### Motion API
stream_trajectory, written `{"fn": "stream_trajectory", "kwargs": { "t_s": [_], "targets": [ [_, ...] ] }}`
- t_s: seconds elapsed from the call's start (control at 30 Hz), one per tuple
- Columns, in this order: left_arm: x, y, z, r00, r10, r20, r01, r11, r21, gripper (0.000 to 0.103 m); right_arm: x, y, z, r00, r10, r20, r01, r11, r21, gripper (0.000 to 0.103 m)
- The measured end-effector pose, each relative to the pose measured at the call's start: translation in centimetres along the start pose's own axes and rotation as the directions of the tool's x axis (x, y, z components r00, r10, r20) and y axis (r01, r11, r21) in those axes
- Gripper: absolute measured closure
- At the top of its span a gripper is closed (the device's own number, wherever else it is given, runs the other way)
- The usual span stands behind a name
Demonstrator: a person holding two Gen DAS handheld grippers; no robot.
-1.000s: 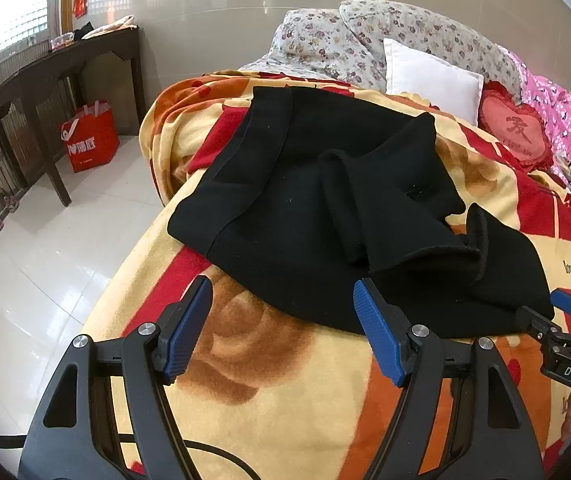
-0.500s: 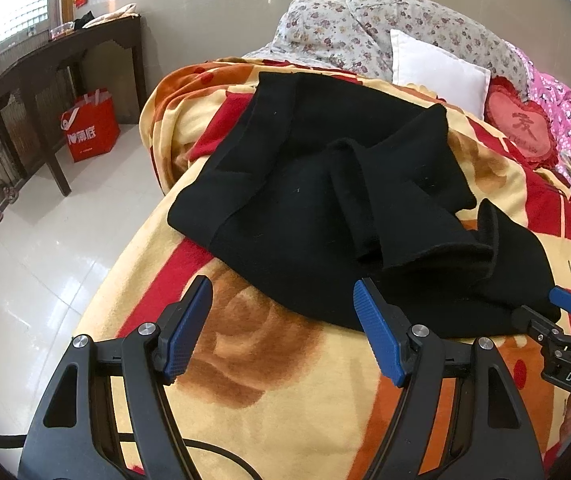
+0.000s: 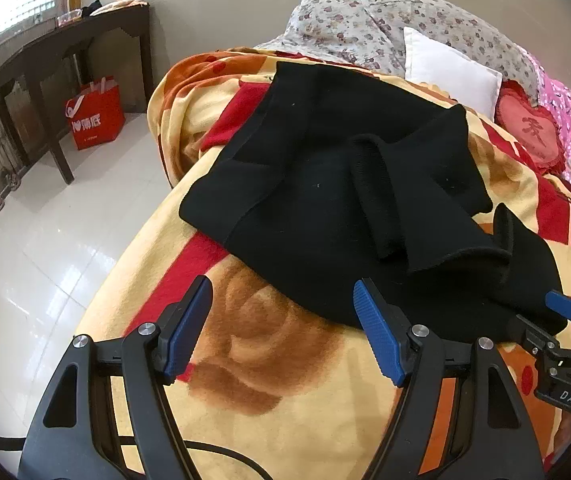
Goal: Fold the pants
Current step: 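Move both open tools over the crumpled black pants, then grasp the hem of one black pant leg with the right tool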
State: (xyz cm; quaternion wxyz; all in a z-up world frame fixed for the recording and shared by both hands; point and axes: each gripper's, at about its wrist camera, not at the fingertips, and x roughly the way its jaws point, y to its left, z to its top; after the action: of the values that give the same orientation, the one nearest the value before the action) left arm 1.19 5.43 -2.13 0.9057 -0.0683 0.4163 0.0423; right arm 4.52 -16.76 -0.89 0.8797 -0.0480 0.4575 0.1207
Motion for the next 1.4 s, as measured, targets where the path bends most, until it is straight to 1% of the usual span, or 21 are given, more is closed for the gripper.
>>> {"fn": "stream_trajectory", "kwargs": {
  "t_s": [0.4,0.6,0.73,0.8,0.9,1.0,1.03,1.07,1.1,1.13,1.17,1.2,1.23,1.27,1.33,1.4],
  "targets": [
    [0.4,0.6,0.0,1.0,0.008,-0.009,-0.008,1.0,-0.009,0.03,-0.2,0.8,0.1,1.0,0.007,0.009,-0.006,1.0,-0.028,0.018],
    [0.8,1.1,0.1,1.0,0.012,-0.014,-0.013,1.0,-0.015,0.03,-0.8,2.0,0.4,0.998,0.029,0.049,-0.026,0.997,-0.066,0.018],
    [1.0,1.3,0.3,1.0,0.018,-0.017,-0.018,1.0,-0.015,0.03,-1.0,2.9,0.8,0.995,0.062,0.075,-0.055,0.994,-0.094,0.018],
    [1.1,1.5,0.5,1.0,0.021,-0.017,-0.021,1.0,-0.017,0.03,-0.8,3.7,1.3,0.994,0.071,0.08,-0.061,0.991,-0.119,0.018],
    [1.3,1.8,0.6,1.0,0.024,-0.02,-0.025,0.999,-0.022,0.03,-0.4,4.8,2.0,0.994,0.062,0.094,-0.045,0.985,-0.169,0.018],
    [1.8,2.0,0.8,0.999,0.028,-0.03,-0.028,0.999,-0.024,0.03,1.2,5.9,3.1,0.994,0.055,0.089,-0.035,0.975,-0.219,0.018],
    [1.8,2.1,0.8,0.999,0.028,-0.032,-0.028,0.999,-0.026,0.03,1.8,6.1,3.5,0.995,0.046,0.087,-0.025,0.973,-0.231,0.021],
    [1.9,2.1,0.8,0.999,0.026,-0.034,-0.027,0.999,-0.029,0.03,2.4,6.2,4.0,0.994,0.046,0.096,-0.021,0.969,-0.245,0.037],
    [2.0,2.2,0.8,0.999,0.024,-0.035,-0.025,0.999,-0.032,0.03,3.0,6.2,4.4,0.993,0.064,0.104,-0.035,0.965,-0.258,0.051],
    [2.0,2.2,0.9,0.999,0.023,-0.036,-0.025,0.999,-0.034,0.03,3.7,6.2,5.0,0.991,0.094,0.093,-0.066,0.962,-0.265,0.077],
    [2.1,2.2,0.9,0.999,0.023,-0.037,-0.025,0.999,-0.034,0.03,4.1,6.0,5.4,0.991,0.11,0.078,-0.087,0.963,-0.255,0.084],
    [2.1,2.3,0.9,0.999,0.024,-0.039,-0.025,0.999,-0.035,0.03,4.4,5.6,6.0,0.987,0.147,0.069,-0.127,0.965,-0.229,0.088],
    [2.2,2.3,0.9,0.999,0.024,-0.04,-0.026,0.999,-0.035,0.03,4.2,5.1,6.5,0.977,0.199,0.075,-0.18,0.962,-0.207,0.095],
    [2.1,2.5,0.9,0.999,0.025,-0.041,-0.026,0.999,-0.037,0.03,3.9,4.7,6.9,0.97,0.226,0.085,-0.206,0.959,-0.197,0.096],
    [2.1,2.8,1.0,0.999,0.02,-0.041,-0.022,0.999,-0.047,0.03,2.2,3.0,8.0,0.961,0.237,0.143,-0.211,0.961,-0.178,0.096],
    [1.9,3.1,1.1,0.999,0.011,-0.037,-0.013,0.998,-0.061,0.03,0.7,0.6,9.4,0.956,0.212,0.201,-0.187,0.973,-0.136,0.096]
  ]
}}
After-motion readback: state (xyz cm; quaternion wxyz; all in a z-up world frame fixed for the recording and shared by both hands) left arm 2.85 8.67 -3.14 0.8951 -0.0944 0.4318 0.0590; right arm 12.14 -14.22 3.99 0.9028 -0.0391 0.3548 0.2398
